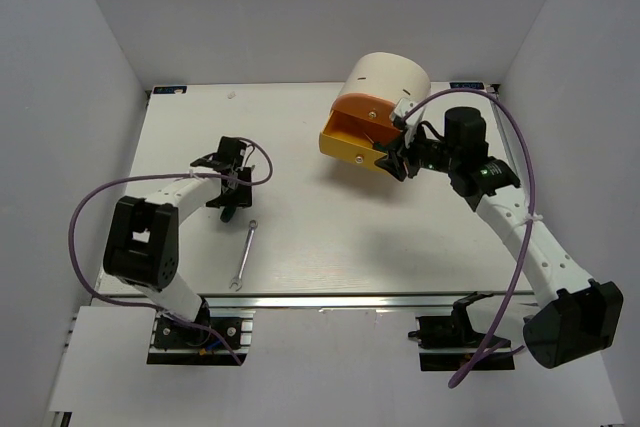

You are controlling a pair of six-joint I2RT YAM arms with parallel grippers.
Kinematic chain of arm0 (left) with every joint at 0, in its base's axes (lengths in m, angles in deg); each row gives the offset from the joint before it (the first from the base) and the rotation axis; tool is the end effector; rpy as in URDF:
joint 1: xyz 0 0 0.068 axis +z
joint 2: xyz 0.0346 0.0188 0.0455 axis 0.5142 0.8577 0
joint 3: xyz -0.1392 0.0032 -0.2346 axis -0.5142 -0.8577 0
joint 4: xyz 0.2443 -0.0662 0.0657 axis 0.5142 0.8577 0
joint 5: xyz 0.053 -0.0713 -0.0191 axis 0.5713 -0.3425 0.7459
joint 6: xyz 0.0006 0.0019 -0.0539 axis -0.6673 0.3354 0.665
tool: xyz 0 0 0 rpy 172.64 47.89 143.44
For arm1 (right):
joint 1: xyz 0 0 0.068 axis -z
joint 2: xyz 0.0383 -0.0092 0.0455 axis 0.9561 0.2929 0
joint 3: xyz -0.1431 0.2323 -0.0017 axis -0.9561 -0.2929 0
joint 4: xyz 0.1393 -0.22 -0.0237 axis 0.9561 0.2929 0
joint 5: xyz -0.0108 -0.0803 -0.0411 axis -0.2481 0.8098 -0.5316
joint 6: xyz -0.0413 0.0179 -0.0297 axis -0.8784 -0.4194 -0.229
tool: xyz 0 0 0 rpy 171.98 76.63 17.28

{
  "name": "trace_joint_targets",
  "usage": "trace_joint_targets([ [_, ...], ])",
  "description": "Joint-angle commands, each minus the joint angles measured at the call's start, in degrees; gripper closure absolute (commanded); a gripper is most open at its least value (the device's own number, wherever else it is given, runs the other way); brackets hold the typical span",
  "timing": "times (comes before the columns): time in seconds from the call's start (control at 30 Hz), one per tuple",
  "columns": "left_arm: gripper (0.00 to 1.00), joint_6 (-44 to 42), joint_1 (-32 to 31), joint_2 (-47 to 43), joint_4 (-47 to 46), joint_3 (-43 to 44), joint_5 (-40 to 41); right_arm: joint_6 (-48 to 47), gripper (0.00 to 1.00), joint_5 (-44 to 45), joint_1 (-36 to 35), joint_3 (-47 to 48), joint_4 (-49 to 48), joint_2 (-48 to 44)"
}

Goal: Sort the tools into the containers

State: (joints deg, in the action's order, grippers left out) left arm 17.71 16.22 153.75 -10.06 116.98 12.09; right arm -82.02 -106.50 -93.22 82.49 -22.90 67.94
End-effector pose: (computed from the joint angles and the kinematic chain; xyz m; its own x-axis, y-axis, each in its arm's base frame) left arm 0.2915 -0.0669 0.1835 -0.9098 -0.0012 -0.4151 -0.0695 0.9863 0.1494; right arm 0.2428 0.1098 0.3614 -0.0009 -0.3560 -0.9345 -0.8287 0.5232 -0.1986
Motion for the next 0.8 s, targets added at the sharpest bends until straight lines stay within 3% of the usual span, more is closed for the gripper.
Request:
trace_joint_targets([
  [0.0, 0.27, -3.65, 0.31, 1.84, -3.42, 3.71, -2.78, 0.63, 0.49, -1.04, 0.21, -0.84, -1.33, -1.91],
  [0.1, 0.3, -4.09, 0.57, 5.27, -3.5, 4.15, -2.44, 0.98, 0.49, -0.69, 0.56, -1.63, -1.51, -2.18],
  [0.17, 0.46, -4.09, 0.92, 6.51, -3.86, 3.8, -2.44, 1.16, 0.49, -0.77, 1.09, -1.9, -1.51, -2.44],
  [0.2, 0.63, -3.92, 1.18, 7.12, -3.94, 3.45, -2.52, 1.16, 0.49, -0.77, 1.18, -1.9, -1.51, -2.44],
  [0.27, 0.72, -3.74, 1.27, 7.13, -4.38, 2.92, -2.61, 1.16, 0.49, -0.86, 1.7, -1.98, -1.42, -2.36],
  [0.4, 0.76, -3.56, 1.36, 5.11, -5.09, 1.52, -2.52, 1.78, 0.49, -1.13, 2.49, -2.16, -1.51, -2.27],
  [0.57, 0.99, -2.6, 1.27, -0.77, -3.25, 6.59, -5.59, 2.57, 0.49, -1.39, 3.9, -1.98, -1.6, -2.44],
  [0.7, 1.0, 5.03, 1.27, -6.14, -3.94, 16.61, -22.94, 3.27, 0.49, -1.91, 6.01, -1.9, -1.68, -2.88],
  [0.77, 1.0, 12.38, 1.27, -7.72, -6.3, 19.69, -27.02, 4.14, 0.49, -2.09, 7.59, -2.07, -1.77, -2.97],
])
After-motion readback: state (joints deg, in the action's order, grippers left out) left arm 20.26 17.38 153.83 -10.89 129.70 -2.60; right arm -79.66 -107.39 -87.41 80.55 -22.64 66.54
